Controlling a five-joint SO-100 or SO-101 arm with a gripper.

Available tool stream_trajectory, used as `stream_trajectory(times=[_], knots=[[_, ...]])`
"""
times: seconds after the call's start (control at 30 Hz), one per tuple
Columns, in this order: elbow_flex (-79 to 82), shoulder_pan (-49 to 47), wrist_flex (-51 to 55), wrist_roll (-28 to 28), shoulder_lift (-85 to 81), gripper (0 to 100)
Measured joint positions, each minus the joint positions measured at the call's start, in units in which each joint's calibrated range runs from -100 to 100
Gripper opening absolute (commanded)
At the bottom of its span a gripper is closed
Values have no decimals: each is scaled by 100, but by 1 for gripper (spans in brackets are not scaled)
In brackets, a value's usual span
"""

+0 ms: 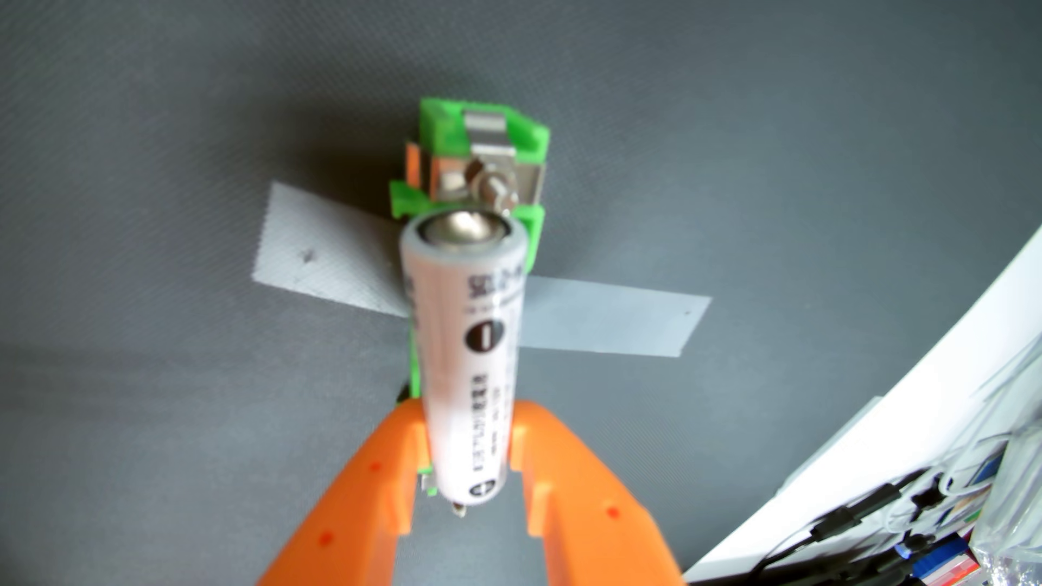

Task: Insert Battery

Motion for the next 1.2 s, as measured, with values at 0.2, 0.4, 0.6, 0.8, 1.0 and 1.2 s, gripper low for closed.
stream_trajectory(times=[0.2,0.4,0.6,0.8,1.0,1.2], knots=[[0,0,0,0,0,2],[0,123,0,0,0,2],[0,287,0,0,0,2],[0,270,0,0,0,2],[0,262,0,0,0,2],[0,262,0,0,0,2]])
